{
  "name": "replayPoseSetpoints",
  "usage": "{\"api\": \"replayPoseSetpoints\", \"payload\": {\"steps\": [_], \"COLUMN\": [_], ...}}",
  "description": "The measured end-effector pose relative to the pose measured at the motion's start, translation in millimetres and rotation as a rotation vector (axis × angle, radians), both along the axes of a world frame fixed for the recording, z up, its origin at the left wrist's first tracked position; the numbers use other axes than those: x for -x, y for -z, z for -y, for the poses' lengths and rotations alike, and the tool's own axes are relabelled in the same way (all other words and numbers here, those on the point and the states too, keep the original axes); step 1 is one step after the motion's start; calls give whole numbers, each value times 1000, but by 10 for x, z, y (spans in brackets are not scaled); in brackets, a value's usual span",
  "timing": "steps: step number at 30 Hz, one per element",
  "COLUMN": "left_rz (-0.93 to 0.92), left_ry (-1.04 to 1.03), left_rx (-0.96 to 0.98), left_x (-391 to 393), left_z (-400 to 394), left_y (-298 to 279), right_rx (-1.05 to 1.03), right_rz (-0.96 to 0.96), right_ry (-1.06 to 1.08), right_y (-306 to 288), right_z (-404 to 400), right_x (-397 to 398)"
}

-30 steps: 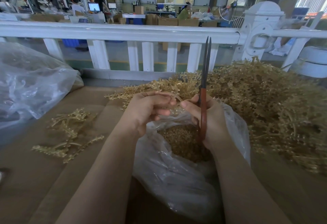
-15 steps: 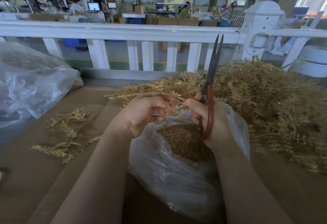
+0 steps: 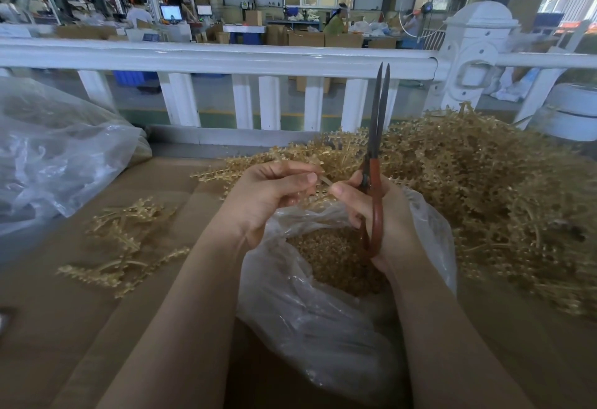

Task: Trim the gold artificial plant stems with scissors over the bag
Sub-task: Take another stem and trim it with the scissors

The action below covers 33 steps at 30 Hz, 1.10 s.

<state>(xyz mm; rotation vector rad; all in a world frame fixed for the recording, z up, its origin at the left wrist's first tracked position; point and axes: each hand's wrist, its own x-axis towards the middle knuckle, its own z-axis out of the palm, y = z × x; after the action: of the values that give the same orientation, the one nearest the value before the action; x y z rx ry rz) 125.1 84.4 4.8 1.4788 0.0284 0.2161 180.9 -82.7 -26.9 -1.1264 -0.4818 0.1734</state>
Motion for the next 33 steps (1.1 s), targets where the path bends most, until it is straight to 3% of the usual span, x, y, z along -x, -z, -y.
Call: {"api": "replayPoseSetpoints", "payload": {"steps": [7,16,28,33], "left_rz": [-6,0,65,15], "left_ry": [87,134,-119,-128], "left_rx": [-63,-312,-81,11], "left_x": [-12,-17,-76,-86], "left_z": [7,56,-30,19], "left_y": [-8,49,91,94], "right_rx": [48,68,76,17], "right_rz": [8,-5,-5,-31], "right_ry": [61,36,-13,-11], "right_y": [7,56,64,27], "right_z": [14,7,23,28], "right_x": [-11,-40,-42,-24]}}
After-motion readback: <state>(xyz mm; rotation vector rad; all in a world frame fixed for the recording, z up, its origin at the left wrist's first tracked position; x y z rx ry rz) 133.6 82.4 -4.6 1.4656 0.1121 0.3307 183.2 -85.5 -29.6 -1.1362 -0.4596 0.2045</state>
